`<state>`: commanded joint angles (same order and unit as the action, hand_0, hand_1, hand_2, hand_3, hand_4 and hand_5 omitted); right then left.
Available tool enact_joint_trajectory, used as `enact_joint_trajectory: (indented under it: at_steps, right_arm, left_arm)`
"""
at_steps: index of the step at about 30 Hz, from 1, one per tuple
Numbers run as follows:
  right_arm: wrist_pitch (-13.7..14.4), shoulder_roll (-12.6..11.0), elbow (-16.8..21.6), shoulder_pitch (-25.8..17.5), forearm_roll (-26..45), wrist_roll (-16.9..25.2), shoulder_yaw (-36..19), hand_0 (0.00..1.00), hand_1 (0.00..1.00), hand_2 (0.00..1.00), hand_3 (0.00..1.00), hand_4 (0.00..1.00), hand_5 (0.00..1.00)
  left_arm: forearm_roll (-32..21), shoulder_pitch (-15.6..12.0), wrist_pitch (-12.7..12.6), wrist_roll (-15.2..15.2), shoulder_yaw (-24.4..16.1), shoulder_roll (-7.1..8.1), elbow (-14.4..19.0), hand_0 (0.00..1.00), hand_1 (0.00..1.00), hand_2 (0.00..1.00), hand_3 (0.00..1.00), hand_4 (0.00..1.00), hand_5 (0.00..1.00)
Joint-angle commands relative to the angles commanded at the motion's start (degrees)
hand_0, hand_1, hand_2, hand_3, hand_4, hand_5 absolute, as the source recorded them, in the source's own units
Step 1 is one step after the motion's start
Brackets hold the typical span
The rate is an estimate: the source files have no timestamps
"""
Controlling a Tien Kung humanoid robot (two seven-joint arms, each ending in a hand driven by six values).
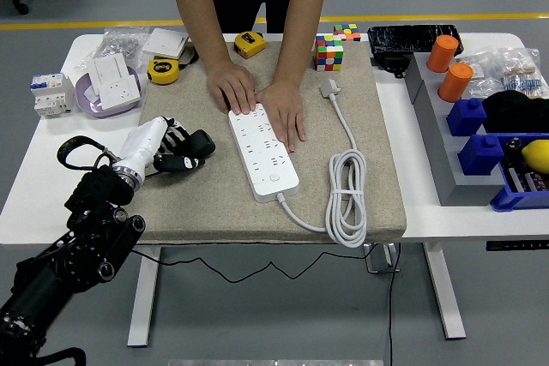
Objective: Pick up the plug,place it near the board,insert it into the board,press the button
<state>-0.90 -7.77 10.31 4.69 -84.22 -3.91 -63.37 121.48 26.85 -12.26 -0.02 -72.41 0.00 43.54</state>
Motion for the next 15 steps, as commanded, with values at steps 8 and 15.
enact_joint_trajectory:
  at_steps: [8,15]
  right_arm:
    - [0.0,0.1,0.0,0.0,0.3,0.0,0.3,0.805,0.716,0.694,0.607,0.890,0.569]
    - [0.0,0.1,0.0,0.0,0.2,0.0,0.1,0.804,0.716,0.694,0.607,0.889,0.569]
  left_arm:
    - [-0.8,0.5,-0.6,-0.8,-0.2,0.00,-0.9,0.340,0.385,0.447,0.500,0.787,0.230]
    - [-3.8,0.9,0.5,-1.4,-0.1,0.00,-1.1,0.335,0.370,0.415,0.476,0.655,0.191]
